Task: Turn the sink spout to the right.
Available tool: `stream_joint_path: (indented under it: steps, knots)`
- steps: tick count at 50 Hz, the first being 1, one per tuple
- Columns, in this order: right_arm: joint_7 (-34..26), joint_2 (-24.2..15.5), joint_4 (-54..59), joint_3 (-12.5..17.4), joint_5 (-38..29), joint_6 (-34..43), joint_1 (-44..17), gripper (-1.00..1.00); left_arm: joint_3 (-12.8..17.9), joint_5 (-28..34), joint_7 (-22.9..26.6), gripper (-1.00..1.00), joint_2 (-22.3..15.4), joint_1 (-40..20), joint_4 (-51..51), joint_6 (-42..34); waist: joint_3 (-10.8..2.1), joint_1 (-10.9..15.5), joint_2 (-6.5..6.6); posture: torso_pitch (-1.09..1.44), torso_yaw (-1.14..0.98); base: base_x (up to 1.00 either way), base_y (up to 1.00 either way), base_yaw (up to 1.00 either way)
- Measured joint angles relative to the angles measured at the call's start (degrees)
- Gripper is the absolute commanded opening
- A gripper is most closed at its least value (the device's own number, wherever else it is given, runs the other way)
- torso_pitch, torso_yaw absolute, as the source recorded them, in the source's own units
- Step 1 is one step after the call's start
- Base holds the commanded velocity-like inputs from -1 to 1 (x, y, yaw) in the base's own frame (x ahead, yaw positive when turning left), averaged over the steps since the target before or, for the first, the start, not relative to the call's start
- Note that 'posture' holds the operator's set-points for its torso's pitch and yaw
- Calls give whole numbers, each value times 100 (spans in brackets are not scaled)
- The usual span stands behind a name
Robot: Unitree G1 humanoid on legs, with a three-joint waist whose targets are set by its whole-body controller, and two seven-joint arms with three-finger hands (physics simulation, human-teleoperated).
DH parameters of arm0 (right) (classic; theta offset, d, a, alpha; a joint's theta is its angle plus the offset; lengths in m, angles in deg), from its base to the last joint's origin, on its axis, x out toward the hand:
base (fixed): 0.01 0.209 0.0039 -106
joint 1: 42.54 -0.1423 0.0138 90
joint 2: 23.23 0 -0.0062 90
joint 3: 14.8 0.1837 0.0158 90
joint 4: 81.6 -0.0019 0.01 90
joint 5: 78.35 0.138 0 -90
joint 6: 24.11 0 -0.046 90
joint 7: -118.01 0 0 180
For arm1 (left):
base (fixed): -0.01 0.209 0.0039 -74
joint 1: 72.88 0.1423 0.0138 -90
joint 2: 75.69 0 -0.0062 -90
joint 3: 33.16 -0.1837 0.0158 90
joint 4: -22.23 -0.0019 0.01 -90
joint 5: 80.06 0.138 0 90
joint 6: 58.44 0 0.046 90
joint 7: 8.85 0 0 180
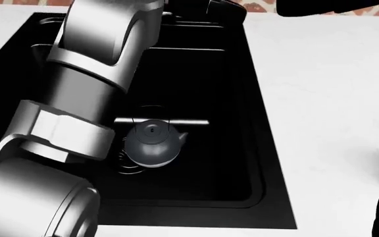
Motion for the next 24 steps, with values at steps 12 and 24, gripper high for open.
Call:
stream_joint_path:
  steps: [12, 24]
  knots:
    - [-1, -28, -83, 24, 20, 62, 42, 100, -16, 28, -1, 100, 67, -9, 224, -190, 5, -9, 0, -7, 0, 0, 0, 0]
    - [-8, -52, -113, 21, 37, 83, 36, 100, -3, 33, -27, 100, 79, -113, 35, -121, 2, 0, -14, -7, 0, 0, 0, 0]
